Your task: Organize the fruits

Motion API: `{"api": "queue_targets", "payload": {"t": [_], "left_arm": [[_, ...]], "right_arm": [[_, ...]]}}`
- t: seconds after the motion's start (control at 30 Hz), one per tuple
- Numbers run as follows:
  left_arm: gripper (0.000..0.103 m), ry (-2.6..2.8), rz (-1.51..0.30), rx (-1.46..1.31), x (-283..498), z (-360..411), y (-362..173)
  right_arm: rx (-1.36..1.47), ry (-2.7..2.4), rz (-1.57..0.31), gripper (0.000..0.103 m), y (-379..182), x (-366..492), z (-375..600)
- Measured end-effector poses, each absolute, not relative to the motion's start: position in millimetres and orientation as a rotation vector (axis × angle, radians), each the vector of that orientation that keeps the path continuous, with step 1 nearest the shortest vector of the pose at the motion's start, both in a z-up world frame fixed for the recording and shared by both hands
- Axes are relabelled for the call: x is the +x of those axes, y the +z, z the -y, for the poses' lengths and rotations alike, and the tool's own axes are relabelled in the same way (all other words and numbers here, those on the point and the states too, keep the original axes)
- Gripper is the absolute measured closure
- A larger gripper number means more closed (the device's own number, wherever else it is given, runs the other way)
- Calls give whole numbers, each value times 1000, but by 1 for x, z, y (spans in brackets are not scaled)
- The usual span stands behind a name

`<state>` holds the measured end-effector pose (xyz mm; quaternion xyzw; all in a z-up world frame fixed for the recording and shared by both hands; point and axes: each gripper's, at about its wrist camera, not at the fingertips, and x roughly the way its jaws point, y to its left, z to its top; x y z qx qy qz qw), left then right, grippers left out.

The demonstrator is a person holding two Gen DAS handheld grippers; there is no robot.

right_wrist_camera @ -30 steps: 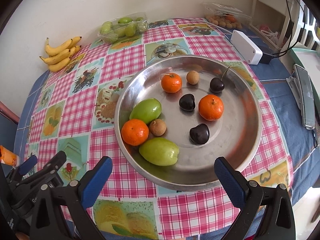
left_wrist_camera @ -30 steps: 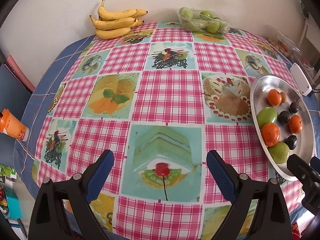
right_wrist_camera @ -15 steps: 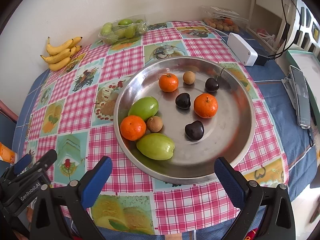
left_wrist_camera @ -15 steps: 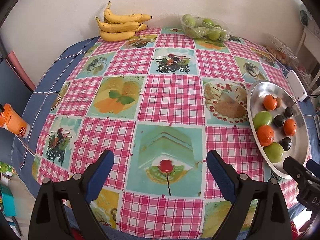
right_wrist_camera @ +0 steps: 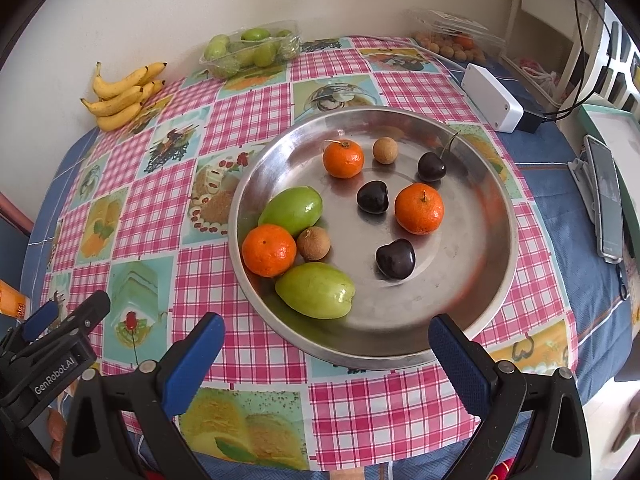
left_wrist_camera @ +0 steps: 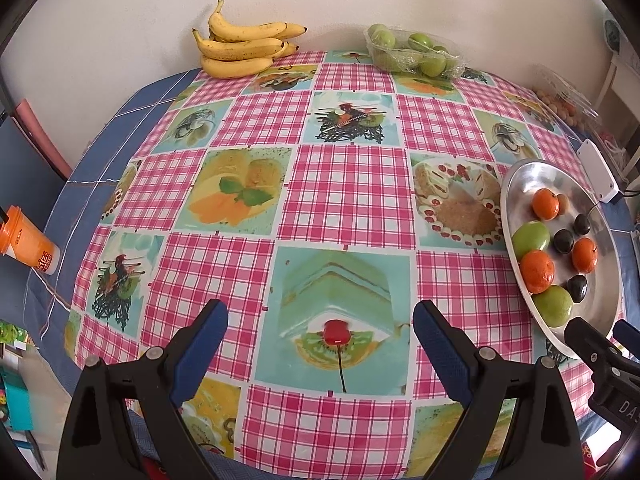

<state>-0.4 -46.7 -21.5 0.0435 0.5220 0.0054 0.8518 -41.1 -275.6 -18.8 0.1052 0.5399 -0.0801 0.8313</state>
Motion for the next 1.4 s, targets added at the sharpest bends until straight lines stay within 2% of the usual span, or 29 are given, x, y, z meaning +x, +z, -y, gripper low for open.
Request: {"api": "queue_targets", "payload": {"t": [1.4], "left_arm": [[9,43,-1110,99,2,41,-25]], "right_arm": [[214,-162,-1159,0,-22,-39,270]]}}
